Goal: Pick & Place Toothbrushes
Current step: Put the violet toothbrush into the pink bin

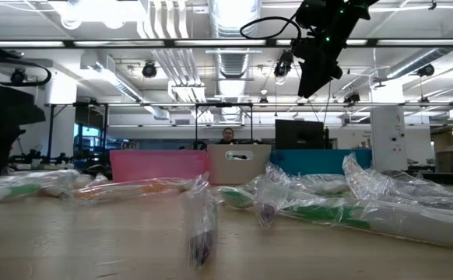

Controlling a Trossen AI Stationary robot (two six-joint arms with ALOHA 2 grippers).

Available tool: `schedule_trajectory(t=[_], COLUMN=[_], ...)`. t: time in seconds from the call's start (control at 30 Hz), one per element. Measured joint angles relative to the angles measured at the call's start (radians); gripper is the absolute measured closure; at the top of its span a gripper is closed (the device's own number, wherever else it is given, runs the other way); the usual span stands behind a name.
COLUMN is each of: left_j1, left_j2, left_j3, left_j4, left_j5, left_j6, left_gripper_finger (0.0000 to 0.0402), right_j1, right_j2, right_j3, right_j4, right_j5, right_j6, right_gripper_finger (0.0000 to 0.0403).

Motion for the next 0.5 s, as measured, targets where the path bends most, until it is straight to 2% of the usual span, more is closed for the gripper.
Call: schedule_trajectory(t=[0.5], left_j1=[0.0], left_j2=[-0.023], left_j3=[0.051], left_j4=[0.02], left_j5=[-0.038], left_j6=[0.09], left_gripper_finger=[0.0199], right_j1=[0.0], right_j2=[0.0], right_j3=[0.0], right_j4=[0.001], right_j5=[0.0], right_j6=[-0.001], right_gripper_finger=[0.0276])
